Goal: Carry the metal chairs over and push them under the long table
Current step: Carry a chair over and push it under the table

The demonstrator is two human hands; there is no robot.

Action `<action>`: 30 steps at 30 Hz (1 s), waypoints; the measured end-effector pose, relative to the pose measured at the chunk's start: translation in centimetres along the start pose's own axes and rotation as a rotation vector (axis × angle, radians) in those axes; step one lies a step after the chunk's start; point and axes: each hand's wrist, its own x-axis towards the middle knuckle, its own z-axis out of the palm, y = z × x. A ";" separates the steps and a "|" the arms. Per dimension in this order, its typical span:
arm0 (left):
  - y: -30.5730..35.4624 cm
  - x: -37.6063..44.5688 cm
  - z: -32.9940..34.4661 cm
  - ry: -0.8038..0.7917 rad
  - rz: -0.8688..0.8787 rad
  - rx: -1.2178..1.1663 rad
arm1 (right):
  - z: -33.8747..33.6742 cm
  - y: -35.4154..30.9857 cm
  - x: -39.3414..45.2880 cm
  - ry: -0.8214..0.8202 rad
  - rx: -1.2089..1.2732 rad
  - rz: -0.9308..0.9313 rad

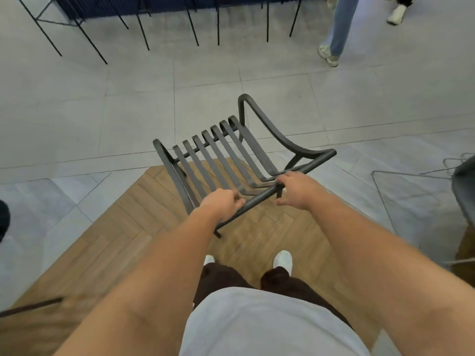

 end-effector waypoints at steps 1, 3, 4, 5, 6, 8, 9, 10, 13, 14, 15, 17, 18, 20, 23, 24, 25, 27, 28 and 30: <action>0.5 0.0 0.4 0.013 -0.016 -0.028 | -0.2 0.8 0.3 -0.010 -0.021 -0.025; 1.2 0.0 1.3 0.045 -0.039 -0.058 | -0.5 2.1 1.1 -0.029 -0.071 -0.067; 1.5 0.0 1.6 0.058 -0.045 -0.054 | -0.6 2.6 1.5 -0.035 -0.090 -0.079; 1.7 0.1 1.9 0.063 -0.050 -0.042 | -0.8 3.0 2.0 -0.042 -0.103 -0.084; 1.7 0.2 2.2 0.059 -0.051 -0.032 | -0.8 3.3 2.5 -0.052 -0.111 -0.085; 1.7 0.7 2.8 0.033 -0.067 -0.033 | -0.9 3.7 3.5 -0.072 -0.138 -0.080; 1.6 0.9 3.0 0.019 -0.081 -0.039 | -0.8 3.9 3.9 -0.079 -0.157 -0.078; 1.4 1.2 3.3 0.006 -0.094 -0.047 | -0.7 4.1 4.3 -0.080 -0.170 -0.075; 0.9 1.9 4.3 -0.021 -0.129 -0.065 | 0.0 4.6 5.1 -0.085 -0.201 -0.055; 0.8 2.1 4.6 -0.029 -0.135 -0.071 | 0.3 4.8 5.4 -0.091 -0.214 -0.054; 0.7 2.3 4.8 -0.038 -0.142 -0.075 | 0.4 4.9 5.8 -0.094 -0.228 -0.056; 0.6 2.6 5.2 -0.044 -0.161 -0.080 | 0.6 5.0 6.4 -0.091 -0.269 -0.075; 0.6 2.7 5.3 -0.043 -0.171 -0.077 | 0.7 5.1 6.7 -0.089 -0.292 -0.089; 0.9 2.7 5.4 -0.029 -0.201 -0.070 | 0.8 5.2 7.3 -0.100 -0.324 -0.113; 1.3 2.2 5.6 0.012 -0.236 -0.023 | 1.0 5.4 8.2 -0.143 -0.358 -0.131; 1.4 2.0 5.8 0.029 -0.248 -0.008 | 1.0 5.4 8.6 -0.165 -0.375 -0.148; 1.5 1.9 6.0 0.040 -0.263 0.003 | 1.1 5.4 8.8 -0.186 -0.402 -0.168; 1.7 1.8 6.1 0.068 -0.293 0.019 | 1.1 5.5 9.3 -0.198 -0.463 -0.214; 1.9 1.8 6.2 0.080 -0.308 0.019 | 1.0 5.6 9.4 -0.193 -0.495 -0.247; 2.4 1.7 6.3 0.088 -0.333 0.016 | 0.7 6.0 9.5 -0.191 -0.542 -0.310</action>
